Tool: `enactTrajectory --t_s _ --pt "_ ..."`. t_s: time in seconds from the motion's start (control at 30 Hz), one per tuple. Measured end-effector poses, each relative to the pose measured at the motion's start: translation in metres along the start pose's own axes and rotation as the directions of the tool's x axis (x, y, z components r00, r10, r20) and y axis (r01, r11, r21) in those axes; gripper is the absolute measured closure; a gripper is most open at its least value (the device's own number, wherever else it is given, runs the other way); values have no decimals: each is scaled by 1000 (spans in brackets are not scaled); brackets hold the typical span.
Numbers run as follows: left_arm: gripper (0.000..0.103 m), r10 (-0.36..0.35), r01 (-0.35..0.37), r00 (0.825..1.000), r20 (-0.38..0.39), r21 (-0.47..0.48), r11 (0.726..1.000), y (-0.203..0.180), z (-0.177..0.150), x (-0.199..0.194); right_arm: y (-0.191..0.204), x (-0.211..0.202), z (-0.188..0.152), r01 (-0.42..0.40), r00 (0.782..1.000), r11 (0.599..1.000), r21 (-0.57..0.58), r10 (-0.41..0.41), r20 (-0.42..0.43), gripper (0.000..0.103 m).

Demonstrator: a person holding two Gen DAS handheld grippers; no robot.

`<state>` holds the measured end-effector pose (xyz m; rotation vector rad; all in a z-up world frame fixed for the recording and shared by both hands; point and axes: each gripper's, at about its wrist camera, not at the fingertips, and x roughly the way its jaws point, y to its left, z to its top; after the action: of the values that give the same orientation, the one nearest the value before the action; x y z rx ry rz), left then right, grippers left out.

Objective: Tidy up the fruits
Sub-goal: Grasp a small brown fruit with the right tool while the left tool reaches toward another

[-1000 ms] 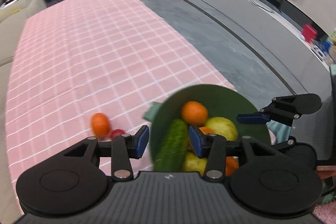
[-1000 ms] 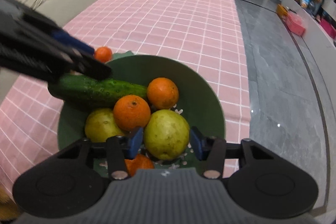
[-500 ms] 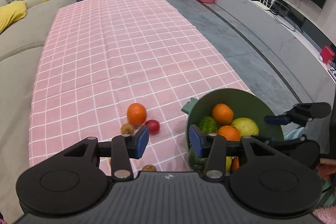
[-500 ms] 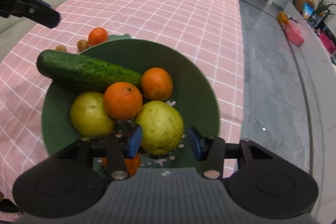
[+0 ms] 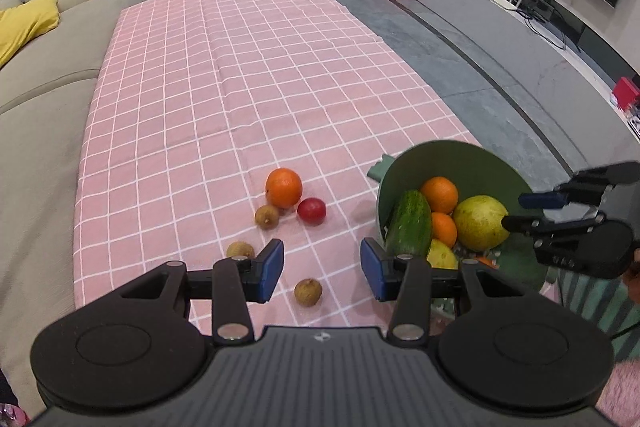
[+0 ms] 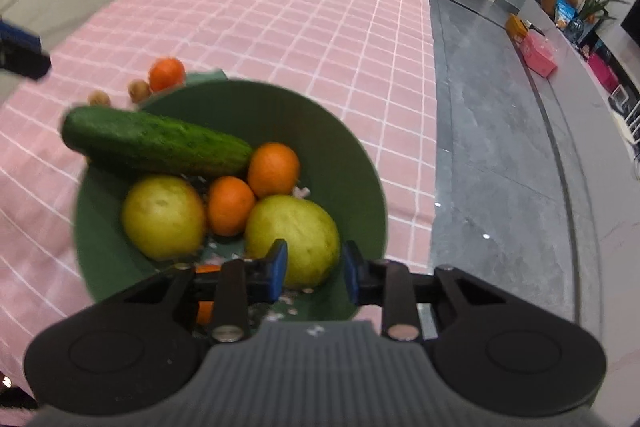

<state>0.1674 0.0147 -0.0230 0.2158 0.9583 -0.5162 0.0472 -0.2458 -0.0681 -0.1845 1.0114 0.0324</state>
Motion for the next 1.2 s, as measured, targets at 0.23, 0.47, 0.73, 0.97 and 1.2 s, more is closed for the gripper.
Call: enactTrajectory --t_s 0.23,0.47,0.73,0.97,1.2 --pt "50 -28 29 1000 12 -21 999 17 -18 -3 18 -26 17 -117 989 988 103 106 107 72" --pt "52 -9 8 1000 -27 -29 1000 29 -32 4 59 -39 35 -224 960 974 36 214 178 72" --pt "59 -32 26 997 -71 -76 997 49 -41 13 107 -31 48 -266 941 960 -86 278 190 73" --pt "59 27 -35 997 -75 -102 994 65 -47 21 163 -26 37 -114 959 963 -244 170 225 78" --pt "66 32 -39 998 -61 -114 993 80 -49 26 195 2 35 -58 978 934 -352 125 169 78"
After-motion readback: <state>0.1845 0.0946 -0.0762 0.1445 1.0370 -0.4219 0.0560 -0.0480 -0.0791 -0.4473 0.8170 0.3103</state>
